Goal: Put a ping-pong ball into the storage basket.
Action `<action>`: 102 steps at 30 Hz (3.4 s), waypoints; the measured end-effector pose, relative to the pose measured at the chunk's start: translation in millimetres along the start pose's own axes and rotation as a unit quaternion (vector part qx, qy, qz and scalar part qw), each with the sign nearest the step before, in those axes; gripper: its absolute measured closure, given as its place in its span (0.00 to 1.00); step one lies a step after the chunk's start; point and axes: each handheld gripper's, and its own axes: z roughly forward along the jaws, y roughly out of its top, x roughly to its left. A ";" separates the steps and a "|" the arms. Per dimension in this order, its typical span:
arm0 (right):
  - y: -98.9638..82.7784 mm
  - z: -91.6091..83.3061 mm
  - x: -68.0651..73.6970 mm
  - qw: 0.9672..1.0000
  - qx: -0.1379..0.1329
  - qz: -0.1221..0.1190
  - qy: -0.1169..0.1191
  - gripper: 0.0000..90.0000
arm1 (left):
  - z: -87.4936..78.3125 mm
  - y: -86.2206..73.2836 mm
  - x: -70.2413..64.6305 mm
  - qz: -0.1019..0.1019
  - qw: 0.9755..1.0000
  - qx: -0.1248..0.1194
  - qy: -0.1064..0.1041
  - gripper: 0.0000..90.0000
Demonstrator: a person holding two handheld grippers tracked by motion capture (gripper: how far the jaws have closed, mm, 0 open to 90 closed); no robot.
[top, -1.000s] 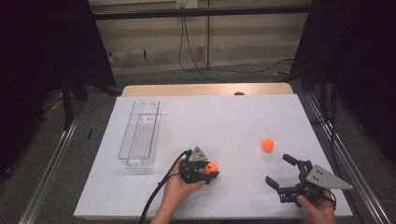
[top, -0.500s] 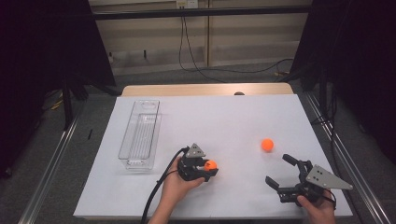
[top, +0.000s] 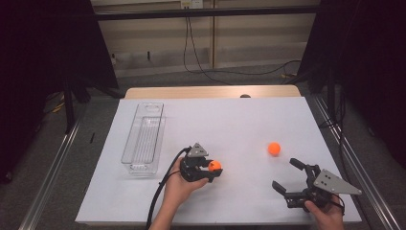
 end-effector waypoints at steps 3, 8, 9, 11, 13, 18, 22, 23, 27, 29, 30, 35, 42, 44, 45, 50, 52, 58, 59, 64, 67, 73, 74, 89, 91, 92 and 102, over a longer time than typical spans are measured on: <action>-0.1 0.1 0.2 1.000 0.001 0.000 0.000 0.02 | -0.6 0.1 0.7 0.000 1.000 0.000 0.002 0.56; -0.1 0.2 0.2 1.000 0.000 -0.001 0.000 0.02 | -2.5 0.9 2.0 -0.003 1.000 0.002 0.004 0.57; -0.1 0.2 0.2 1.000 0.001 0.000 0.000 0.02 | -2.8 1.1 2.3 -0.005 1.000 0.000 0.005 0.57; -0.2 0.3 0.1 1.000 0.001 0.000 0.000 0.02 | -3.6 1.5 3.3 -0.005 1.000 0.001 0.005 0.57; -0.2 0.4 0.1 1.000 0.001 0.000 0.000 0.02 | -4.1 2.1 3.8 -0.006 1.000 0.003 0.007 0.57; -0.3 0.5 0.2 1.000 0.001 0.000 0.000 0.02 | -6.1 6.1 3.8 -0.005 1.000 0.003 0.009 0.57; -0.3 0.5 0.1 1.000 0.001 0.000 0.000 0.02 | -6.4 8.5 3.9 -0.003 1.000 0.005 0.011 0.57; -0.4 0.6 0.2 1.000 0.001 0.000 0.000 0.02 | -6.2 8.8 4.0 -0.006 1.000 0.003 0.011 0.57; -0.4 0.6 0.1 1.000 0.001 0.000 0.001 0.02 | -6.4 9.9 5.1 -0.007 1.000 0.006 0.012 0.57; -0.4 0.5 0.1 1.000 0.001 0.000 0.000 0.02 | -6.3 10.1 5.6 -0.010 1.000 0.007 0.013 0.57; -0.4 0.6 0.1 1.000 0.001 0.000 0.000 0.02 | -6.2 10.2 5.9 -0.011 1.000 0.006 0.012 0.57; -0.4 0.7 0.2 1.000 0.001 0.000 0.000 0.02 | -7.0 11.0 7.1 -0.014 1.000 0.005 0.012 0.57; -0.4 0.6 0.0 1.000 0.001 0.000 -0.001 0.02 | -10.5 12.3 11.1 -0.021 1.000 0.002 0.017 0.57; -0.3 0.6 0.1 1.000 0.001 0.000 0.000 0.02 | -11.5 13.1 12.0 -0.022 1.000 0.002 0.017 0.57; -0.3 0.6 0.1 1.000 0.001 0.000 0.000 0.02 | -12.3 13.9 12.2 -0.020 1.000 0.003 0.019 0.57; -0.3 0.5 0.0 1.000 0.001 0.000 -0.001 0.02 | -14.3 17.2 12.6 -0.022 1.000 0.000 0.019 0.57; -0.3 0.4 0.0 1.000 0.001 0.000 -0.001 0.02 | -14.6 18.0 12.9 -0.023 1.000 0.001 0.019 0.57; -0.3 0.5 0.1 1.000 0.000 0.000 -0.001 0.02 | -15.7 19.3 14.2 -0.026 0.999 -0.001 0.021 0.57; -0.3 0.4 0.1 1.000 0.001 0.000 -0.001 0.02 | -16.3 19.8 14.7 -0.026 0.999 -0.001 0.021 0.57; -0.3 0.4 0.1 1.000 0.001 -0.001 0.000 0.02 | -17.6 22.0 15.4 -0.026 0.999 -0.005 0.023 0.57; -0.2 0.3 0.1 1.000 0.001 0.000 0.000 0.02 | -17.7 22.4 16.1 -0.026 0.999 -0.006 0.023 0.57; -0.2 0.4 0.1 1.000 0.000 -0.001 0.000 0.02 | -18.8 23.4 18.1 -0.029 0.999 -0.008 0.025 0.57; -0.2 0.4 0.0 1.000 0.000 -0.001 0.000 0.02 | -19.1 23.8 18.4 -0.029 0.999 -0.008 0.025 0.57; -0.2 0.2 -0.1 1.000 0.000 -0.001 0.000 0.02 | -26.9 30.8 23.4 -0.034 0.999 -0.018 0.030 0.57; -0.2 0.2 0.0 1.000 0.001 -0.001 0.000 0.02 | -27.4 31.7 23.9 -0.036 0.999 -0.021 0.030 0.57; -0.2 0.2 0.0 1.000 0.001 0.000 0.001 0.02 | -27.6 32.1 24.2 -0.037 0.999 -0.022 0.031 0.57; -0.1 -0.1 -0.1 1.000 0.000 0.000 0.001 0.02 | -30.8 33.5 28.3 -0.041 0.998 -0.026 0.035 0.57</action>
